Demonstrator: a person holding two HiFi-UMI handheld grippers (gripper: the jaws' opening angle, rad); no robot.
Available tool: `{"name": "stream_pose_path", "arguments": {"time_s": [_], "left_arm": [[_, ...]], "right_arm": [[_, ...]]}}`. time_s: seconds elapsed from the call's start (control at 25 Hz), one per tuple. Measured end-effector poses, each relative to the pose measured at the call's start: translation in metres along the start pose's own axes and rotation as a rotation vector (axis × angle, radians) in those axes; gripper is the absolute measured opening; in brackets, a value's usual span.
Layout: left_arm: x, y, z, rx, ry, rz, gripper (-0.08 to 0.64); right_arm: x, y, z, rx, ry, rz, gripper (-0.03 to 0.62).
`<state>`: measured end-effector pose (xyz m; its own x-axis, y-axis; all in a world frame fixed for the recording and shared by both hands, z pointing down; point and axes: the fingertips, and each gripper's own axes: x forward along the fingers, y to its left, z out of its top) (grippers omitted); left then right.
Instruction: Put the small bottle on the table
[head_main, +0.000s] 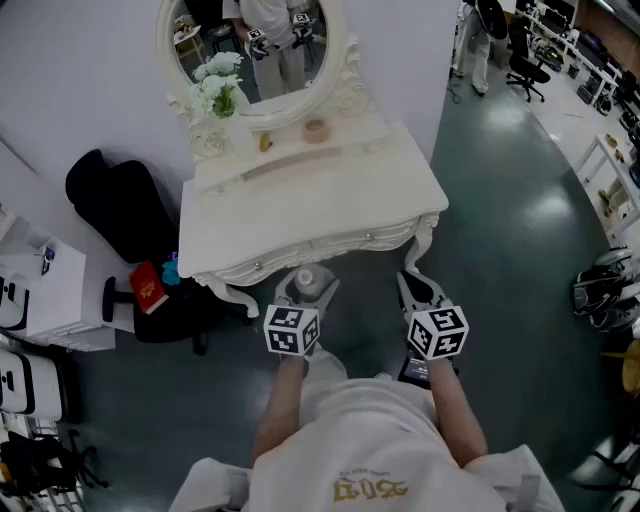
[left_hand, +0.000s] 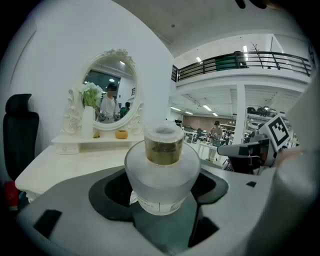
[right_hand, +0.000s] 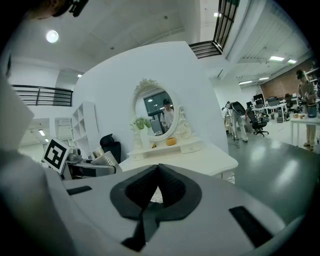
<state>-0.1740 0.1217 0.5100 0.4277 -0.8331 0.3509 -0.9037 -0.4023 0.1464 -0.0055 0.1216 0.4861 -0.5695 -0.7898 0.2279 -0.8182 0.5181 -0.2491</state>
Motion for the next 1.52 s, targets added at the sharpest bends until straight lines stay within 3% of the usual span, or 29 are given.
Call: {"name": "stream_pose_path", "arguments": {"time_s": [0.36,0.56,0.88,1.28,1.52], "left_arm": [[0.004,-0.009,0.006,0.005,-0.005,0.007,0.347],[-0.001,-0.015,0.007,-0.011,-0.021,0.018,0.347],[0.014,-0.004,0.003,-0.033,-0.005,0.040,0.347],[0.121,-0.002,0.013,-0.055,0.036,-0.047,0.347],[0.213,0.002,0.048,-0.051,0.034,-0.100,0.347]], "right_arm": [[-0.013,-0.007,0.004,0.010,-0.013,0.015,0.011],[-0.018,-0.012,0.004,0.067,-0.020,0.048,0.011],[-0.007,-0.025,-0.001,0.049,0.002,0.046,0.011],[0.036,-0.110,0.004,0.072,0.043,-0.057,0.012],[0.091,-0.177,0.028,0.065,0.090,-0.094,0.011]]}}
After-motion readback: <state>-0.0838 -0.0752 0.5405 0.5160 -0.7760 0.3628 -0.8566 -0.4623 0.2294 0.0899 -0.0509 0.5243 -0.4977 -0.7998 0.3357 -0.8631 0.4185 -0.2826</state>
